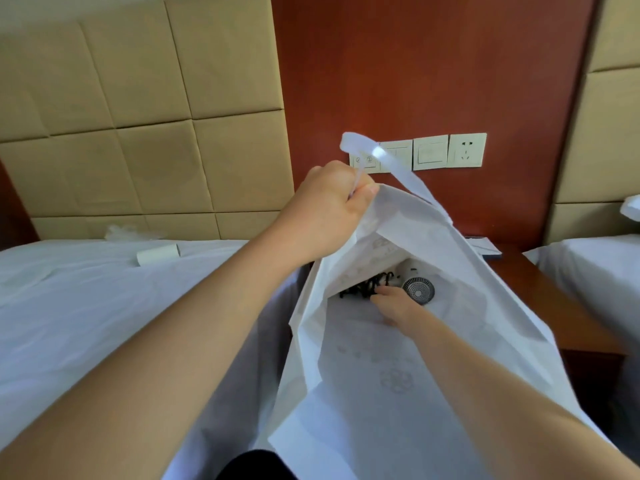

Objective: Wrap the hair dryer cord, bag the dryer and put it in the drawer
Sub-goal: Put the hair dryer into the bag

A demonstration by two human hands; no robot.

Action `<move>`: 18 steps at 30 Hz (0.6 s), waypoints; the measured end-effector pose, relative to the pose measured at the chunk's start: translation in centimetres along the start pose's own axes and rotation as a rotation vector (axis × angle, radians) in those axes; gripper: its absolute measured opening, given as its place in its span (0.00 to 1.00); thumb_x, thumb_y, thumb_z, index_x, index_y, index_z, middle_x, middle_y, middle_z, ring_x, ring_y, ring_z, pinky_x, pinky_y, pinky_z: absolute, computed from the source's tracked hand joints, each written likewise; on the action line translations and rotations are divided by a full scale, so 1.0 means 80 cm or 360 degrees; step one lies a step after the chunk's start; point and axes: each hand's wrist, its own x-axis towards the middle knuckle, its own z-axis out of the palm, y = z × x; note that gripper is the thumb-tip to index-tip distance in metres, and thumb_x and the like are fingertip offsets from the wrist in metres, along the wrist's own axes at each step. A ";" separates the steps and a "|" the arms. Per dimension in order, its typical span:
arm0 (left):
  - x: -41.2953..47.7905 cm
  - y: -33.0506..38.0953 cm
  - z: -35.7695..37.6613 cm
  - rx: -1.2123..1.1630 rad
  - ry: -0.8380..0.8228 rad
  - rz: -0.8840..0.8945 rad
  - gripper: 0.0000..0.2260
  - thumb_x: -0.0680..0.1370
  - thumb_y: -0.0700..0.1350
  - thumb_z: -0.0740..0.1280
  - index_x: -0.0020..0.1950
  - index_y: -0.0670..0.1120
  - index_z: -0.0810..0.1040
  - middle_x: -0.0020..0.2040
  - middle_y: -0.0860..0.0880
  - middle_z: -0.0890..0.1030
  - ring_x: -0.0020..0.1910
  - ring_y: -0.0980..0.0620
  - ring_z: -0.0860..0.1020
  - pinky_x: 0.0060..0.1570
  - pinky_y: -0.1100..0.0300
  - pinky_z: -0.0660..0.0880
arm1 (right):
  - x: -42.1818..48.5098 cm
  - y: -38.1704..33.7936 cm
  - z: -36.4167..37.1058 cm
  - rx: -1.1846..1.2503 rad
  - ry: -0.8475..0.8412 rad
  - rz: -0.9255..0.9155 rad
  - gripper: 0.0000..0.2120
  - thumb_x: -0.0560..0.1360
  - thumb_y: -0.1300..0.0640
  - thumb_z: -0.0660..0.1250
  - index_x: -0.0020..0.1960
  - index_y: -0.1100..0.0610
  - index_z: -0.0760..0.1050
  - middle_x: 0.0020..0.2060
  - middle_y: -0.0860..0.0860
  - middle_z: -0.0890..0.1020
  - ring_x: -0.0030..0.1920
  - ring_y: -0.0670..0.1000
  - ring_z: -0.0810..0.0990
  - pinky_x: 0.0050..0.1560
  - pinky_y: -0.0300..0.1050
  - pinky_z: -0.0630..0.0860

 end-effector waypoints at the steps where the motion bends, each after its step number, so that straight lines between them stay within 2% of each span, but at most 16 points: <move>1: 0.000 -0.001 0.001 0.0000 -0.0011 0.0016 0.22 0.80 0.42 0.58 0.28 0.48 0.55 0.25 0.50 0.55 0.24 0.53 0.57 0.27 0.59 0.53 | -0.012 -0.003 -0.005 -0.0122 -0.0037 -0.0086 0.14 0.76 0.65 0.58 0.58 0.67 0.76 0.42 0.56 0.75 0.38 0.52 0.74 0.39 0.42 0.72; 2: -0.001 0.000 0.002 0.0004 -0.0025 0.0036 0.22 0.80 0.41 0.58 0.27 0.48 0.54 0.25 0.51 0.55 0.24 0.53 0.57 0.26 0.60 0.54 | -0.028 -0.007 -0.010 -0.0231 -0.0109 -0.0156 0.11 0.76 0.64 0.58 0.48 0.66 0.79 0.36 0.54 0.71 0.32 0.50 0.67 0.32 0.40 0.64; 3: -0.002 0.001 0.003 0.0010 -0.0042 0.0053 0.23 0.80 0.41 0.58 0.27 0.48 0.54 0.25 0.51 0.55 0.23 0.53 0.58 0.25 0.61 0.55 | -0.045 -0.013 -0.016 -0.0343 -0.0195 -0.0215 0.11 0.76 0.63 0.58 0.39 0.61 0.77 0.32 0.53 0.67 0.30 0.48 0.62 0.30 0.39 0.60; 4: -0.005 0.003 0.004 0.0014 -0.0058 0.0067 0.24 0.80 0.41 0.58 0.26 0.48 0.54 0.24 0.51 0.55 0.23 0.53 0.58 0.26 0.61 0.55 | -0.063 -0.017 -0.022 -0.0467 -0.0288 -0.0256 0.12 0.76 0.63 0.57 0.35 0.59 0.73 0.31 0.52 0.66 0.31 0.48 0.62 0.29 0.39 0.59; 7: -0.015 0.010 0.007 0.0012 -0.0138 0.0089 0.23 0.81 0.42 0.58 0.27 0.48 0.54 0.25 0.50 0.56 0.26 0.51 0.56 0.32 0.55 0.57 | -0.119 -0.030 -0.045 -0.0860 -0.0564 -0.0438 0.10 0.75 0.63 0.57 0.41 0.69 0.71 0.37 0.54 0.67 0.38 0.50 0.64 0.31 0.41 0.60; 9: -0.024 0.015 0.008 0.0025 -0.0189 0.0114 0.23 0.81 0.42 0.58 0.28 0.48 0.53 0.26 0.50 0.56 0.26 0.51 0.58 0.31 0.57 0.58 | -0.160 -0.043 -0.064 -0.1015 -0.0686 -0.0589 0.08 0.75 0.63 0.57 0.41 0.67 0.69 0.36 0.57 0.68 0.37 0.54 0.65 0.37 0.46 0.65; 10: -0.029 0.019 0.008 0.0057 -0.0221 0.0118 0.23 0.81 0.43 0.58 0.28 0.48 0.53 0.25 0.51 0.55 0.25 0.52 0.60 0.31 0.60 0.58 | -0.178 -0.048 -0.075 -0.1072 -0.0726 -0.0626 0.08 0.76 0.62 0.57 0.44 0.67 0.71 0.37 0.61 0.71 0.38 0.59 0.69 0.41 0.52 0.69; 11: -0.036 0.025 0.007 0.0113 -0.0260 0.0108 0.23 0.81 0.43 0.58 0.28 0.48 0.53 0.25 0.51 0.55 0.25 0.54 0.61 0.31 0.60 0.59 | -0.196 -0.052 -0.086 -0.1121 -0.0752 -0.0661 0.10 0.77 0.61 0.58 0.49 0.67 0.73 0.43 0.64 0.76 0.44 0.64 0.74 0.48 0.56 0.72; 12: -0.043 0.028 0.007 0.0169 -0.0291 0.0103 0.23 0.81 0.44 0.58 0.28 0.48 0.53 0.25 0.51 0.54 0.24 0.55 0.62 0.31 0.59 0.58 | -0.213 -0.057 -0.097 -0.1165 -0.0771 -0.0688 0.11 0.78 0.59 0.58 0.55 0.65 0.74 0.50 0.61 0.79 0.52 0.61 0.77 0.56 0.55 0.73; 13: -0.049 0.030 0.007 0.0201 -0.0330 0.0076 0.23 0.81 0.45 0.59 0.28 0.48 0.53 0.25 0.51 0.54 0.23 0.54 0.61 0.30 0.58 0.57 | -0.229 -0.062 -0.107 -0.1187 -0.0784 -0.0686 0.12 0.79 0.57 0.58 0.59 0.62 0.75 0.54 0.56 0.81 0.57 0.57 0.77 0.59 0.51 0.73; 15: -0.061 0.030 0.007 0.0227 -0.0404 0.0037 0.23 0.80 0.49 0.60 0.28 0.43 0.57 0.26 0.46 0.56 0.25 0.52 0.58 0.29 0.56 0.56 | -0.260 -0.071 -0.125 -0.1221 -0.0816 -0.0657 0.15 0.80 0.53 0.59 0.65 0.52 0.73 0.55 0.43 0.78 0.61 0.47 0.76 0.55 0.38 0.74; 16: -0.069 0.031 0.007 0.0262 -0.0452 0.0056 0.24 0.79 0.53 0.60 0.31 0.38 0.60 0.28 0.42 0.60 0.27 0.48 0.59 0.30 0.54 0.58 | -0.273 -0.073 -0.132 -0.1248 -0.0835 -0.0660 0.16 0.80 0.52 0.60 0.66 0.49 0.72 0.54 0.40 0.77 0.60 0.44 0.76 0.55 0.36 0.73; 17: -0.075 0.031 0.007 0.0319 -0.0515 0.0068 0.25 0.78 0.58 0.58 0.35 0.36 0.64 0.29 0.39 0.65 0.29 0.44 0.62 0.31 0.52 0.62 | -0.285 -0.075 -0.140 -0.1264 -0.0844 -0.0687 0.16 0.79 0.51 0.60 0.66 0.48 0.72 0.54 0.40 0.77 0.59 0.43 0.76 0.58 0.38 0.74; 18: -0.081 0.031 0.008 0.0407 -0.0593 0.0109 0.22 0.77 0.61 0.56 0.37 0.42 0.67 0.32 0.38 0.72 0.31 0.43 0.67 0.34 0.51 0.67 | -0.296 -0.077 -0.147 -0.1258 -0.0848 -0.0727 0.15 0.79 0.52 0.60 0.66 0.49 0.72 0.54 0.42 0.79 0.57 0.43 0.77 0.61 0.42 0.73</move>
